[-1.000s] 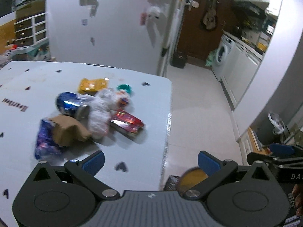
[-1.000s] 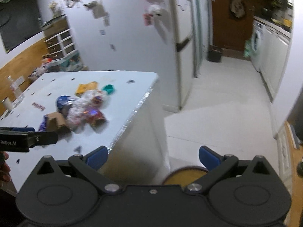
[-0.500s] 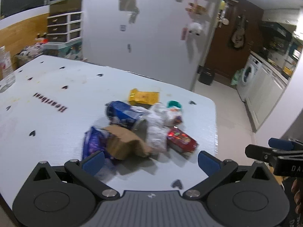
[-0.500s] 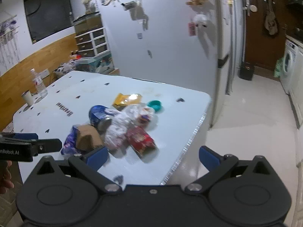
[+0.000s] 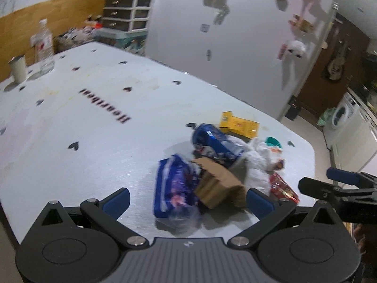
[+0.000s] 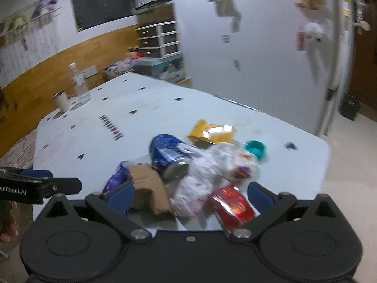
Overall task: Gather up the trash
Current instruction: 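Grasp the blue-purple plastic bag with the left tool while the right tool grasps the brown paper bag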
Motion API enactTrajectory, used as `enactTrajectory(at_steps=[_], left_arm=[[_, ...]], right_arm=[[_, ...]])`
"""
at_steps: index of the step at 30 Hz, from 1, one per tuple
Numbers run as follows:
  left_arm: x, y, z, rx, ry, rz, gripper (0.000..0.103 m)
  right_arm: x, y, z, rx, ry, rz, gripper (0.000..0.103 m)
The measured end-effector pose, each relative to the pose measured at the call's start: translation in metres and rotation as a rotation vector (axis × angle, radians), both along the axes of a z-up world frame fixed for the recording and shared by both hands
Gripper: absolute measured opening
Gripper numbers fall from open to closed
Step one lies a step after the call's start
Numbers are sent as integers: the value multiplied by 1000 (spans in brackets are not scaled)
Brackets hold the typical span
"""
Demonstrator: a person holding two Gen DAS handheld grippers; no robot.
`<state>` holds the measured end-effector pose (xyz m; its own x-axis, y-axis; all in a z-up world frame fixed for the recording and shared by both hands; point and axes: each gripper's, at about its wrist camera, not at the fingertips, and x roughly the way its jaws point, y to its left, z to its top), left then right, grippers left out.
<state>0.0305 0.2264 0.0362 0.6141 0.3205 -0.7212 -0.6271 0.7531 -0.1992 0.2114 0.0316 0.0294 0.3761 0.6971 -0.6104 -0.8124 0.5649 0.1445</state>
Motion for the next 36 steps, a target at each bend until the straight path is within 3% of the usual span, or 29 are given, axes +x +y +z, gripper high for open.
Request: enactTrajectory(at_steps=[7,10,13,16,17,18,24,27,33,36], left_arm=[[-3,33,-14,-42,24,62,103],[-4,44,-20,-76,10,83,103],[-2,52,-25,-101,-4,85,103],[1,57,-29,-124,-21,73,103],[3,59,-31,-135,-29,70,103],[5,61,-33,-146,-35,67,103],[19,68,-47,-166,-32,44,101],[24,71,-55,-176,-16,35,94],[31,73,-69,-199,29,22,80],[34,74,-76,-217,41,19,74]], right_arm=[[13,61,-22,-55,18,223,101],[12,84,-33,-126,-14,328,91],[10,103,-43,-201,-44,399,90],[13,116,-52,-229,-15,459,88],[15,120,-55,-234,3,469,80],[17,124,-58,-241,21,471,73],[32,136,-77,-239,197,441,73],[35,137,-84,-225,266,406,72],[33,125,-83,-173,316,346,55],[28,115,-78,-147,319,329,53]])
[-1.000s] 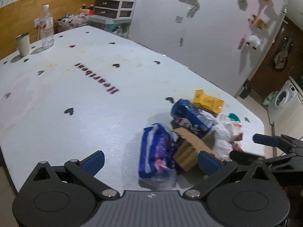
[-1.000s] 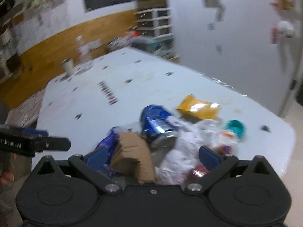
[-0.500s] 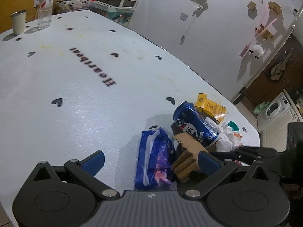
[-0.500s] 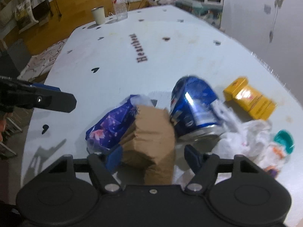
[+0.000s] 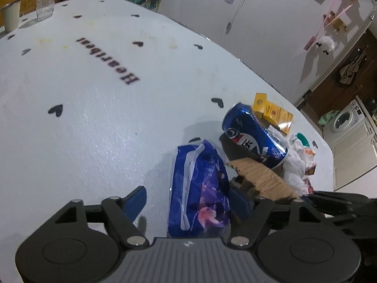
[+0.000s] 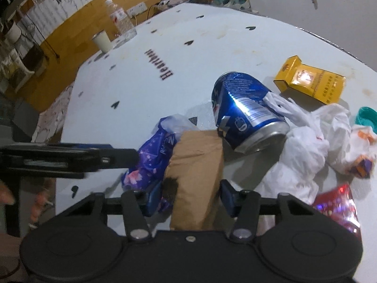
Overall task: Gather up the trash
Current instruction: 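Grasp the blue-purple plastic bag with the left tool while the right tool grasps the brown paper bag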
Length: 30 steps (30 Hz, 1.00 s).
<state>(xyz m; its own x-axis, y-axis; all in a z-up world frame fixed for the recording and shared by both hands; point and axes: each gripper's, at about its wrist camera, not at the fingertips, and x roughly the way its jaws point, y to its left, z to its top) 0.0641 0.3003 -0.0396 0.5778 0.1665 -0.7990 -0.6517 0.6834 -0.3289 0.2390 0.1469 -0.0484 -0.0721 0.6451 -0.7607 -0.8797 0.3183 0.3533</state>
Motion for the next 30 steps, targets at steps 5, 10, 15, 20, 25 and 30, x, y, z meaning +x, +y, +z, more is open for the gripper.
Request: enactTrajectory(at_steps=[5,10,15,20,25,30], left_arm=[[11,-1,-9,-26,18,-21,73],[24,-5,-18,-19,62,-44,65],[29,-8,-22,0,72,-57,62],[30,-7,-22,16,77,-61,54],[29,-10,-22,12,73,-85,43],[20,-18,-22,6,72,-94,37]], right_arm=[[-8,-16,6,24,12,-24,53],[-16,-27,6,20,17,-54,62],[-16,-37,4,10,47,-91,72],[-12,-45,3,18,112,-140,88],[-17,-48,2,0,115,-146,96],[-24,-42,3,-28,77,-150,94]])
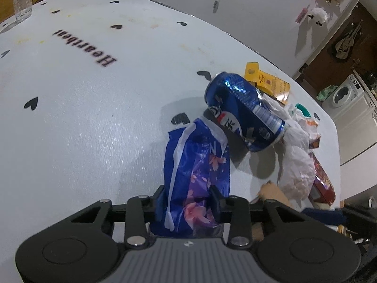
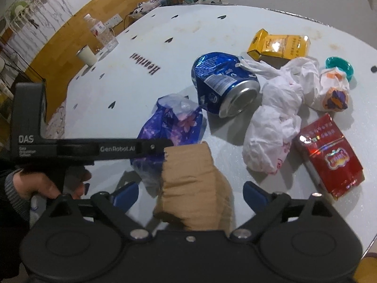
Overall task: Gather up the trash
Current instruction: 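Grasp the blue-purple plastic bag with the left tool while the right tool grasps the brown paper bag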
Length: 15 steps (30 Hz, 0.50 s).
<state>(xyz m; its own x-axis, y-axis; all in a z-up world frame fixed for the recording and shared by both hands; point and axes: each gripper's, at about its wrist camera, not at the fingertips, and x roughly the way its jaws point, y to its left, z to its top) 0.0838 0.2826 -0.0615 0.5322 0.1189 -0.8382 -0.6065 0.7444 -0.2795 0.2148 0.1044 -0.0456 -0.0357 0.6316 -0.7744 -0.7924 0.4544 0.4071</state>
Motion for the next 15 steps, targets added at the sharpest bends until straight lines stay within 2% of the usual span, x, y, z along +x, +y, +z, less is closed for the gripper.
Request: enactTrajectory(at_steps=[4,6,11,15], left_arm=[[-12,-6,0,-8,1,0,33],[-16,-8,0,-10,4,2,33],[-26,-13,4,6,23,11,31],[-30,-17,11,35,40,14,29]], right_arm=[[-6,9,2,-41,-40,7,89],[-6,14,-2,-75,-36,11,80],[-7,15,-11,-118,-11,7,65],[-9,11,-9,-129,-24,-8,64]])
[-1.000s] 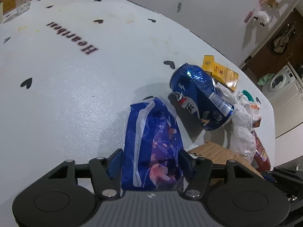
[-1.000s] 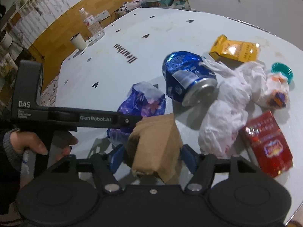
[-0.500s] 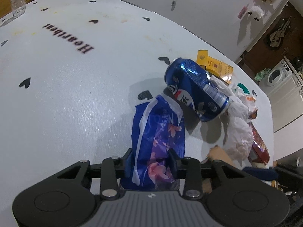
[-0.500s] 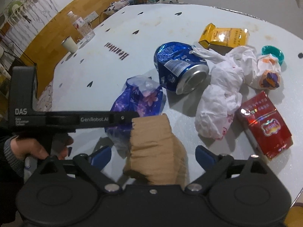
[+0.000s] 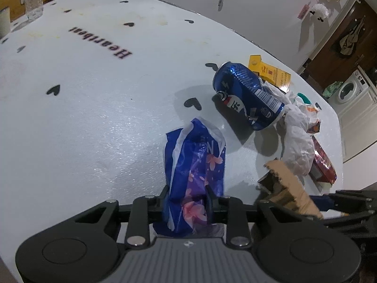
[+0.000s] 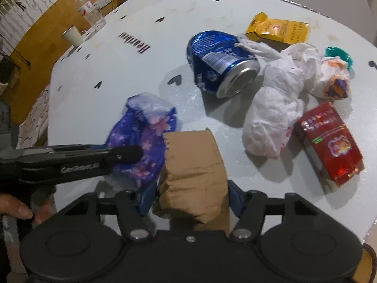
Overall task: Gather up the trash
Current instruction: 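Grasp the blue-purple plastic bag with the left tool while the right tool grasps the brown paper bag, then carry the blue-purple bag and brown paper bag over the trash bin with both tools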
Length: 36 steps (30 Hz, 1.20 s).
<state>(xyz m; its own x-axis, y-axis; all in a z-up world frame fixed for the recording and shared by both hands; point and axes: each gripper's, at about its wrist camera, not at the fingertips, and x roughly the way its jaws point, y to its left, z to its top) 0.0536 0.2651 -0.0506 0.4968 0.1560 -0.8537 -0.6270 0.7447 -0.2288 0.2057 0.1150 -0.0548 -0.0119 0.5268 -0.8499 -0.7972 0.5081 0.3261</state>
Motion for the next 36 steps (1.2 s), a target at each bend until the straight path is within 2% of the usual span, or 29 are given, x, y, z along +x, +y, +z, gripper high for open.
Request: enactTrajectory(at_steps=[8,15,27,36], left_arm=[[-9,-13,20,44,-22,-16,27],[-16,-29,39,79,-45,-23,27],[-22,-55,63,125,-64,-72,27],[-28,-76,77,151,-83,-98,27]], right_arm=[[-4,-17,16,47,-48,-51,58],[-8,-37,31,87,-102,-127,57],[-17,-70,53,100,-211,-239,57],[-29,-102,67,110,-279,-281,57]])
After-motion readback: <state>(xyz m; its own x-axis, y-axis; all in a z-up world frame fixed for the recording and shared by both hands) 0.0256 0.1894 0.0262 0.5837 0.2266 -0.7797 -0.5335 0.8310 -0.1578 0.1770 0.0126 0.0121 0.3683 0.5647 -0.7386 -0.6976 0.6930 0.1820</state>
